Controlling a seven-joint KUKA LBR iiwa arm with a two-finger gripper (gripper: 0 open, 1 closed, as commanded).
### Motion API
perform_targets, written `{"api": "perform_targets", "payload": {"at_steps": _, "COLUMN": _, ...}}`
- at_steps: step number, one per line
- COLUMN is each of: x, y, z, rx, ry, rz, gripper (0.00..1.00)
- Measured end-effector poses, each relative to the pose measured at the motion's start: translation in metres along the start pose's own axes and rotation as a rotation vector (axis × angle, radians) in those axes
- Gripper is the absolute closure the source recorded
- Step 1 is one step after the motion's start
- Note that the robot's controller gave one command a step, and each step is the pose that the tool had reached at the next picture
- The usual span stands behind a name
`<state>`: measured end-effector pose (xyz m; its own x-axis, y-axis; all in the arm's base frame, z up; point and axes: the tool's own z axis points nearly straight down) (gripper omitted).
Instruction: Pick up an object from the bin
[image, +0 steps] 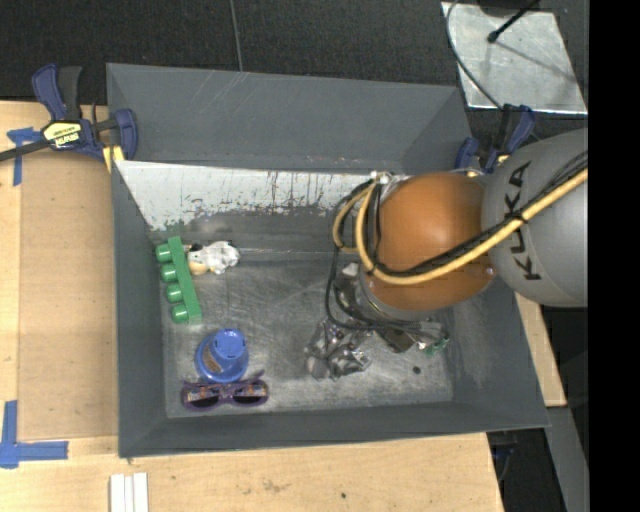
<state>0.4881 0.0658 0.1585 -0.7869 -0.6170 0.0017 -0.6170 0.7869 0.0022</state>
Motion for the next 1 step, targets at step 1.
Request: {"api": "perform_targets", "payload": {"at_steps": 1, "x": -0.0008, "y": -0.0006, "z": -0.0195, "rx": 0.003, "ry": -0.004, "rz": 0.000, "gripper": 1.00}}
